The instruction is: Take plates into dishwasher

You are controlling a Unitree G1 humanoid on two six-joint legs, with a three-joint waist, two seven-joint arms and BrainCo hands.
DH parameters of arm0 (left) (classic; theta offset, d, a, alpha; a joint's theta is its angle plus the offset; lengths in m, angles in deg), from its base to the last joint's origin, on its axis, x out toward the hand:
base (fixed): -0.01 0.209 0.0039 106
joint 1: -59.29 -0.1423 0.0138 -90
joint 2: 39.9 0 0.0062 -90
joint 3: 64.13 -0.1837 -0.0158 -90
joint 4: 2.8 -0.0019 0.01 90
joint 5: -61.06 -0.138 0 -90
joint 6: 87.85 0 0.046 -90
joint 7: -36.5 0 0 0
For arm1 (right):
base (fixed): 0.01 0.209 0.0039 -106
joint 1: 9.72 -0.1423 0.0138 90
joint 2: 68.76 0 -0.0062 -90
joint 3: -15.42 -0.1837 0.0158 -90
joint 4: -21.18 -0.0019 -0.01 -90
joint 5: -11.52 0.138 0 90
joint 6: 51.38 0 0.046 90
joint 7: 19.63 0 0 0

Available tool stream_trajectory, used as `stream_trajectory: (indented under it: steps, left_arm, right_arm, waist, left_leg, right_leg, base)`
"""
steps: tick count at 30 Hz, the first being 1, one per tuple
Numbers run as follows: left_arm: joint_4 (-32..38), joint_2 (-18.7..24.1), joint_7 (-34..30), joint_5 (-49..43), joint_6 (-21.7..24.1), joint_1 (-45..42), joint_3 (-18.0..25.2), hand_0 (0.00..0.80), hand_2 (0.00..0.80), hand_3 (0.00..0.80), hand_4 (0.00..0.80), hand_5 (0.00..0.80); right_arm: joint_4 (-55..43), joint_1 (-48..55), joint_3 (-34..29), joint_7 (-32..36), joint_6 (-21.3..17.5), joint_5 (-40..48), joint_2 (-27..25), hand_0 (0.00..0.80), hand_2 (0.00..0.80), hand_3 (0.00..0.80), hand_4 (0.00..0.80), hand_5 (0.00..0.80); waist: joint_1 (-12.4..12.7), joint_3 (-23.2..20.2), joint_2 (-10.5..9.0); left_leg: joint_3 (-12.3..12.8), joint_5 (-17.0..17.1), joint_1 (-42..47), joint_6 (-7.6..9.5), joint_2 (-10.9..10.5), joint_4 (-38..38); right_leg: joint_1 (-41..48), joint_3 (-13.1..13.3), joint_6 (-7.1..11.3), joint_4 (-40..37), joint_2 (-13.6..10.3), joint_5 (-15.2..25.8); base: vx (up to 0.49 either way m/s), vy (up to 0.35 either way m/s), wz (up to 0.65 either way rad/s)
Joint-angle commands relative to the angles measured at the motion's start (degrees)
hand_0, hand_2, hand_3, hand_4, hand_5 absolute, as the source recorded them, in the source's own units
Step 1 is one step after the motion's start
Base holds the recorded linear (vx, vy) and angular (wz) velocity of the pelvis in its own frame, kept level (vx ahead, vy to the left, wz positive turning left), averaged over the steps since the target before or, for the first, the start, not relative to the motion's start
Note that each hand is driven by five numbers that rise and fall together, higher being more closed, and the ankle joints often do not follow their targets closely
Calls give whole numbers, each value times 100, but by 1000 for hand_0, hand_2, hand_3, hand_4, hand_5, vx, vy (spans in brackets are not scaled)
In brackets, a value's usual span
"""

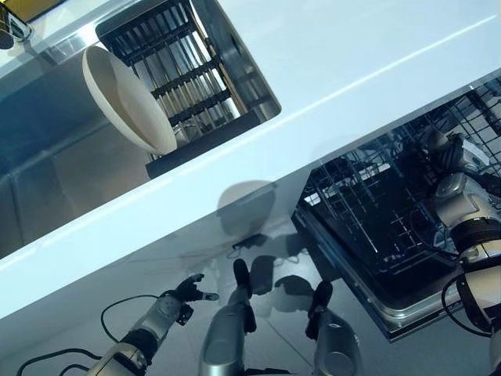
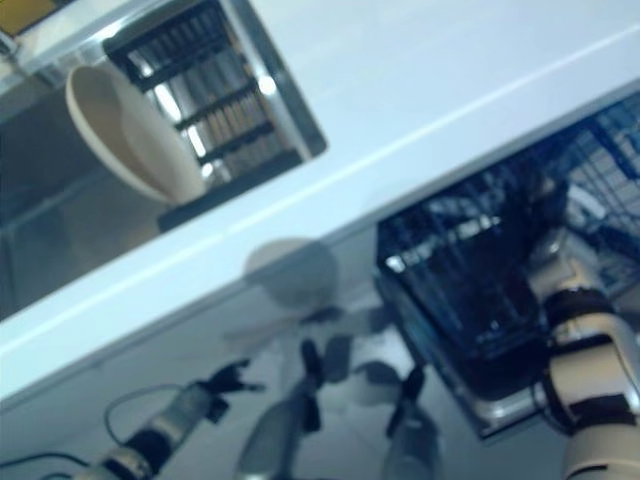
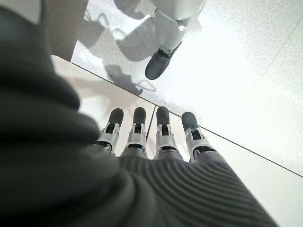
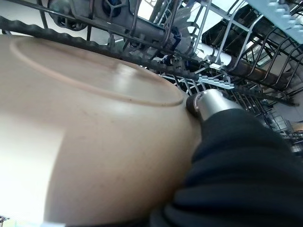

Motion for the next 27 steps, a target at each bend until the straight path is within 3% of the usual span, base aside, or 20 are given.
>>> stream_trajectory:
  steps: [1,12,27]
  left_arm:
    - [-107,132,110,139,-16,239,-73,0,0,0,0,0]
    - [-27,83,25,14,-87,300,-163,0,0,0,0,0]
    - [-125,43,7,56,-74,416,-251,0,0,0,0,0]
  right_arm:
    - [505,-413,293,316,-67,-44,-105,800,800,800,800,800]
    - [823,-471,215,380,-234,52,-405,800,800,800,800,800]
    - [816,-541,254,332,-164,-15,-388,775,775,775,775,775]
  waist:
    - [18,107,26]
    - [25,27,269]
    - [-25,-12,372]
  left_leg:
    - [-83,-320,44,-259,42,-22]
    - [-170,-286,16,-278,-59,-22]
    - [-162,-227,32,-330,-33,-22]
  right_leg:
    - [-586,421,-95,1013,64,-509]
    - [-612,385,-162,1132,-9,-618]
    - [-689,367,-202,1383,-74,-745]
  base:
    - [-5,35,-2]
    - [-32,-4,-1]
    - [-3,-4,0]
